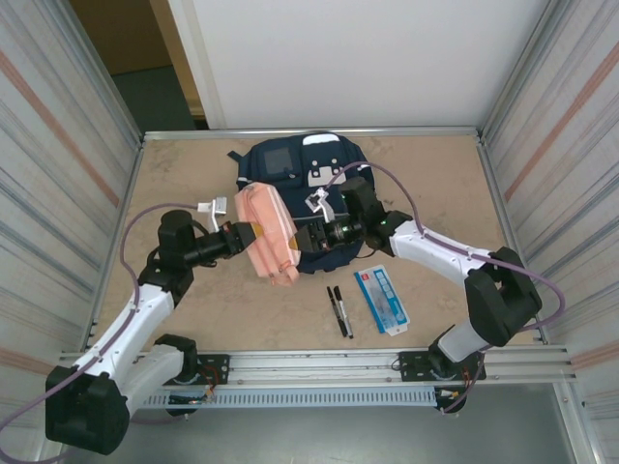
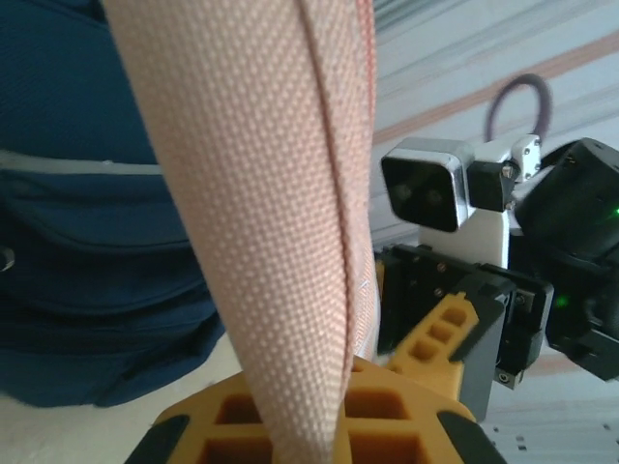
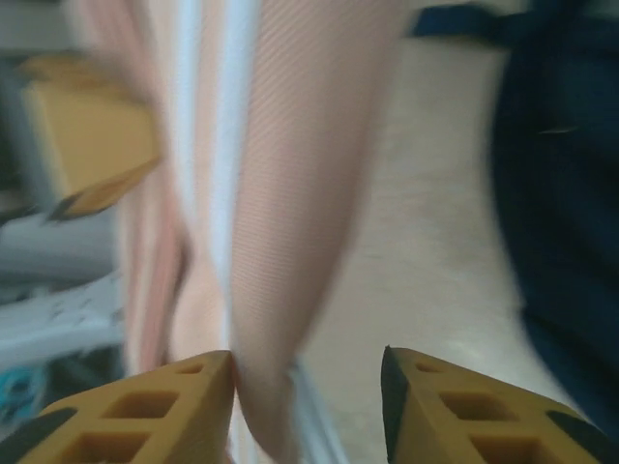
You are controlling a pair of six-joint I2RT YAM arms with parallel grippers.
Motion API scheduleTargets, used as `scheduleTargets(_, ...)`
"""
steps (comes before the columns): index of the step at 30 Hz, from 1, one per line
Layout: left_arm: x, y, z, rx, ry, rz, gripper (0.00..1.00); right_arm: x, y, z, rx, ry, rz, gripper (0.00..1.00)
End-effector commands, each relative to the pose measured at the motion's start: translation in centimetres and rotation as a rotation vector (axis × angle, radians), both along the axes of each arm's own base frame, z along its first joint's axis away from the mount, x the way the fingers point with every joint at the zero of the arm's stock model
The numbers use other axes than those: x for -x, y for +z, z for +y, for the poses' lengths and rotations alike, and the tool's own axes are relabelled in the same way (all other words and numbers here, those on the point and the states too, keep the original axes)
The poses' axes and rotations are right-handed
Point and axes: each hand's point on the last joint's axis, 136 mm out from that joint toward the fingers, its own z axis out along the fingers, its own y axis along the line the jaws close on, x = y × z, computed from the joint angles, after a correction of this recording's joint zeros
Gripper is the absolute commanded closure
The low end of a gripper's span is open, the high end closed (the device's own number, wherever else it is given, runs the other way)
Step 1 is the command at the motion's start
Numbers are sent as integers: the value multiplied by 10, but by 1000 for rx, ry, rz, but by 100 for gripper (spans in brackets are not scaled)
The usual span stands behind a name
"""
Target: Pack books, pencil case, and school supplies into a backpack
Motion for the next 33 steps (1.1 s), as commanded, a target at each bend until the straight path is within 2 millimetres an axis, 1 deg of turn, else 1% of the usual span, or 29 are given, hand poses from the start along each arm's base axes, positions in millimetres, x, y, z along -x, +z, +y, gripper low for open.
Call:
scheduleTargets(1,0,-27,21,-184,96,97,100,-39,-38,-51,334,-231,-150,52)
scheduleTargets(2,1,-37,29,-224,136,142,100,-45,-39,-56,372,-231,-218,52)
scheduleTargets(3,1,-42,36,-241,172,174,100,-48,-38,-59,408,-215,-272,51)
scheduleTargets(6,2,-50,58,-240,271,256,100,-55,-37,-63,559,-113,-424,48)
scheduleTargets(7,4,-53,68,-245,303,286,100,-59,-38,-61,600,-78,-459,48)
scheduleTargets(9,12,-57,92,-265,387,363,100,-64,-43,-50,647,3,-536,47)
scheduleTargets(11,21,-60,111,-248,463,415,100,-68,-49,-34,713,110,-662,47)
scheduleTargets(13,27,-62,115,-193,484,431,100,-73,-56,-25,796,187,-755,45)
scheduleTargets(16,35,-63,111,-128,452,444,100,-78,-73,-18,860,322,-811,45)
scheduleTargets(18,43,-66,110,-142,429,459,100,-84,-82,-20,904,356,-820,44)
scheduleTargets(20,50,-68,107,-150,405,471,100,-84,-91,-24,919,388,-792,44)
scheduleTargets(22,55,-70,102,-133,376,472,100,-88,-99,-28,940,390,-775,44)
scheduleTargets(23,57,-70,99,-118,362,472,100,-94,-101,-32,970,369,-783,45)
scheduleTargets(25,61,-75,95,-88,351,497,100,-108,-96,-33,1005,289,-821,49)
scheduleTargets(26,63,-79,94,-67,358,517,100,-107,-89,-28,971,267,-836,53)
scheduleTargets(27,63,-81,92,-48,359,527,100,-104,-83,-22,920,250,-841,60)
scheduleTargets(28,62,-78,87,-18,334,510,100,-101,-71,-15,839,211,-847,72)
scheduleTargets(29,60,-70,77,15,271,464,100,-98,-55,-6,742,165,-853,82)
scheduleTargets(30,59,-62,69,36,222,432,100,-96,-43,-1,669,137,-853,88)
scheduleTargets(31,60,-57,64,34,200,426,100,-96,-26,4,600,99,-864,94)
scheduleTargets(32,62,-57,63,15,201,431,100,-95,-14,7,562,76,-870,100)
scheduleTargets(33,63,-58,63,-9,209,430,100,-94,-3,8,531,55,-873,100)
